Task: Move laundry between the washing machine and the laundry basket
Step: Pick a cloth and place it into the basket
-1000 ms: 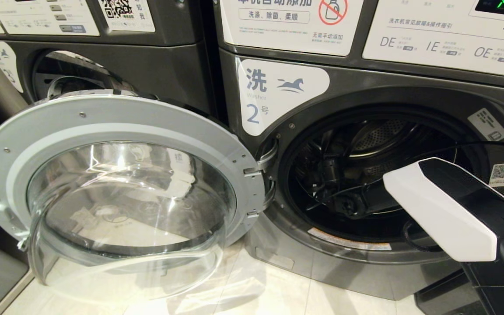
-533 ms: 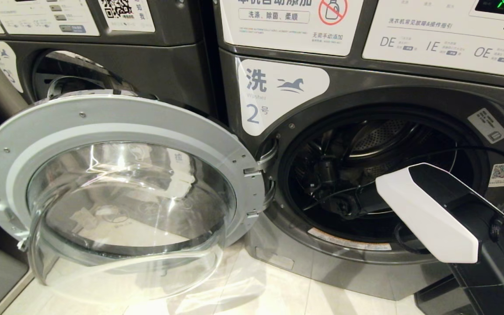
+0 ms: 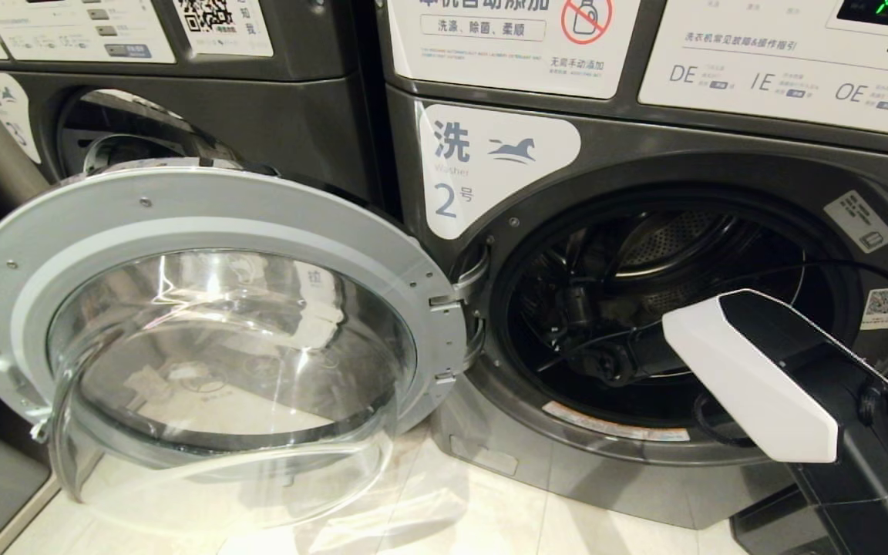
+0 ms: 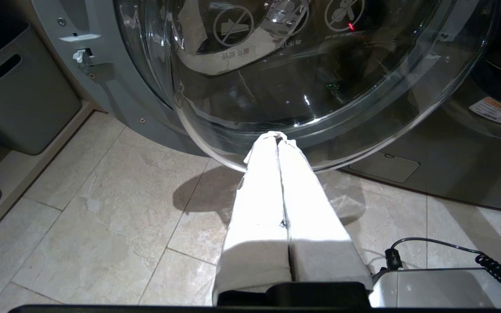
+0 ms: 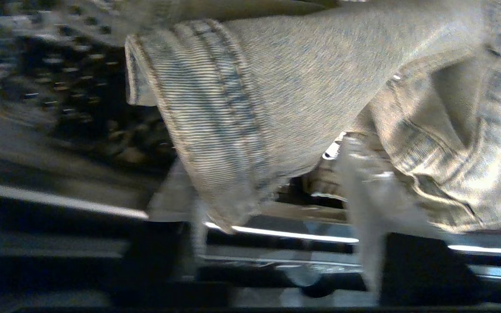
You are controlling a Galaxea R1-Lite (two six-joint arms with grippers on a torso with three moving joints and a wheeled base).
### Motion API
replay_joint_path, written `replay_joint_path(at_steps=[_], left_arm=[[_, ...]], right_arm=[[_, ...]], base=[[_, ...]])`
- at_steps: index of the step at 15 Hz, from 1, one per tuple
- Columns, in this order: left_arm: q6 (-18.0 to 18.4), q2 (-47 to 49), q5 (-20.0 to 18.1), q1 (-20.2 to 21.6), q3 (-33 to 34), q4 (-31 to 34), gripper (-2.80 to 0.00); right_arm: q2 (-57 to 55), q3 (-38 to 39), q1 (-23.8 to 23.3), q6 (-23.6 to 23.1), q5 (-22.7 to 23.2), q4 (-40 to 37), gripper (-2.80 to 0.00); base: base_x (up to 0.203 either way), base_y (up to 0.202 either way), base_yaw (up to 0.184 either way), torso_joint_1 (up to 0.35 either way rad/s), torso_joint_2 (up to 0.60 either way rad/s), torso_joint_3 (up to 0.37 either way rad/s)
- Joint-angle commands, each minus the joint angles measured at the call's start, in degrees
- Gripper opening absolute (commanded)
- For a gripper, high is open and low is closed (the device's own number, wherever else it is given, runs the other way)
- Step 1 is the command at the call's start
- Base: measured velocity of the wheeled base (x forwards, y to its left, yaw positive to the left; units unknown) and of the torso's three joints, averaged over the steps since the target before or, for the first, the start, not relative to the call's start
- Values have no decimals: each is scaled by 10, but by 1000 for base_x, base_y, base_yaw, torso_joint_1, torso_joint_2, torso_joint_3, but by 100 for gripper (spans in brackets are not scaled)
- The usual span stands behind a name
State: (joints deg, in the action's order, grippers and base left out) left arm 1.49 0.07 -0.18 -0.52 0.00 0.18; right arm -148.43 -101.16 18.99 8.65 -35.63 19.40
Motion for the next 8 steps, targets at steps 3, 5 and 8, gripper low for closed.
replay_joint_path(at_steps=[3, 5, 8], left_arm=[[0, 0, 0, 0, 0, 0, -280], [0, 0, 0, 0, 0, 0, -280], [0, 0, 0, 0, 0, 0, -280]], right_arm=[[2, 2, -11, 4, -1, 0, -280], [20, 9, -12, 16, -1, -7, -280], [74, 85, -11, 36, -1, -25, -280]], base=[[0, 0, 0, 0, 0, 0], [0, 0, 0, 0, 0, 0], [0, 0, 0, 0, 0, 0]])
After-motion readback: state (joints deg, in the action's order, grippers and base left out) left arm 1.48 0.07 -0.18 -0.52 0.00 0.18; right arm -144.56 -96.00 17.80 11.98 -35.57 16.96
